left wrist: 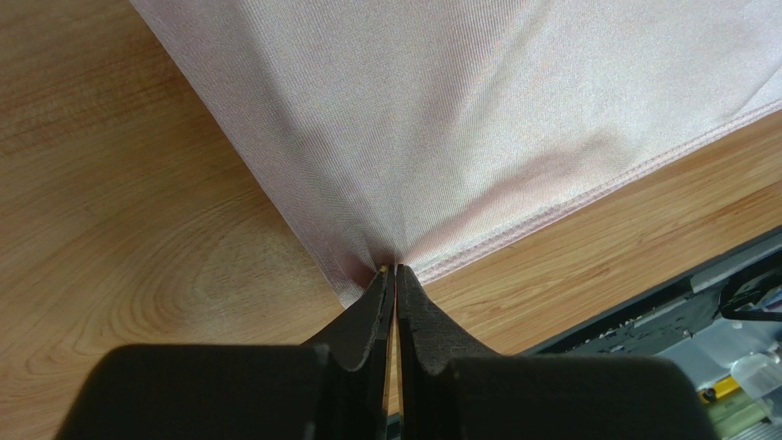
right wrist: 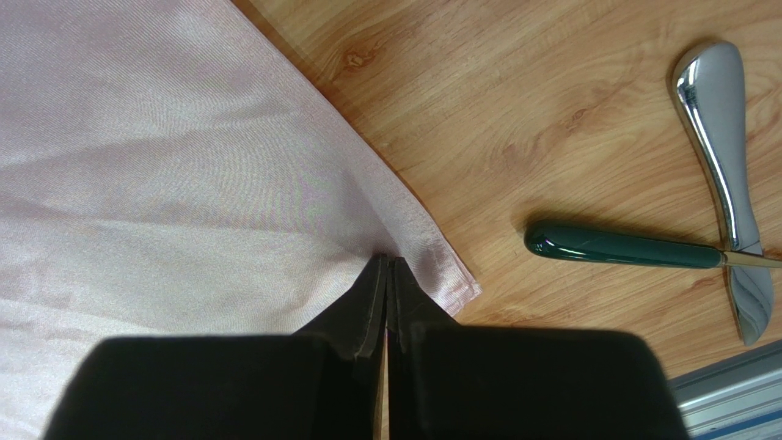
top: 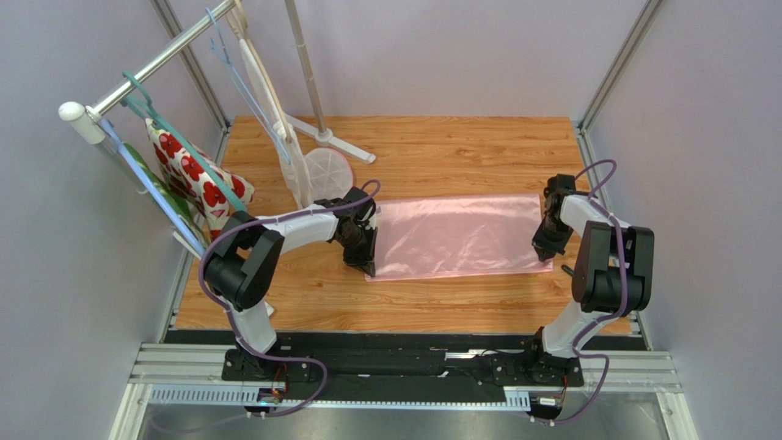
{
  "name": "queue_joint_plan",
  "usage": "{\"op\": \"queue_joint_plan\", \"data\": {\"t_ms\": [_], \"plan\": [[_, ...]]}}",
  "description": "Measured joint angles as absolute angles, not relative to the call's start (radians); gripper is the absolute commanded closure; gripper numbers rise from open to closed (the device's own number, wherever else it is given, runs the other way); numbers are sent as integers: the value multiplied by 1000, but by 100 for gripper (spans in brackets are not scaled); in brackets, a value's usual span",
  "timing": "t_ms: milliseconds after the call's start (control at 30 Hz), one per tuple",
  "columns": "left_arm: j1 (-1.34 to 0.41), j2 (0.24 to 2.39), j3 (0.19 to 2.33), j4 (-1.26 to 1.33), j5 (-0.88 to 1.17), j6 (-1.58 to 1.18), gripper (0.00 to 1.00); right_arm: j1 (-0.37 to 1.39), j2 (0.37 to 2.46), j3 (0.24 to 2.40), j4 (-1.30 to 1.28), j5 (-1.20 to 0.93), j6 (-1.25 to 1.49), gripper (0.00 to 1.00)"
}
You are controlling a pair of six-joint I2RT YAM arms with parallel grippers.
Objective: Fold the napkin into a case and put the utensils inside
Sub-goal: Smooth out the rectangle-folded napkin at the center of the board.
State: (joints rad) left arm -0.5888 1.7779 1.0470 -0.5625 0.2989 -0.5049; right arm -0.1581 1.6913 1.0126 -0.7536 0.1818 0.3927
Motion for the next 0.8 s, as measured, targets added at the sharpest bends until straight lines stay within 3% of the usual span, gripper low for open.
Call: {"op": "queue_joint_plan", "data": {"t_ms": [67, 200, 433, 667, 800], "plan": [[-589, 1771, 1034, -548, 303, -515, 89, -150, 1689, 1013, -754, 186, 392, 89], [-591, 1766, 1032, -547, 303, -519, 86, -112, 1675, 1015, -765, 199, 394, 65], [-601, 1715, 1089, -606, 274, -514, 75, -93, 1569, 1088, -786, 131, 386, 47], [-608, 1686, 1201, -529, 375, -556, 85, -38, 1540, 1088, -738, -36, 396, 50], [-662, 1791, 1296, -443, 430, -596, 88, 46, 1566, 1087, -705, -120, 415, 76]]}}
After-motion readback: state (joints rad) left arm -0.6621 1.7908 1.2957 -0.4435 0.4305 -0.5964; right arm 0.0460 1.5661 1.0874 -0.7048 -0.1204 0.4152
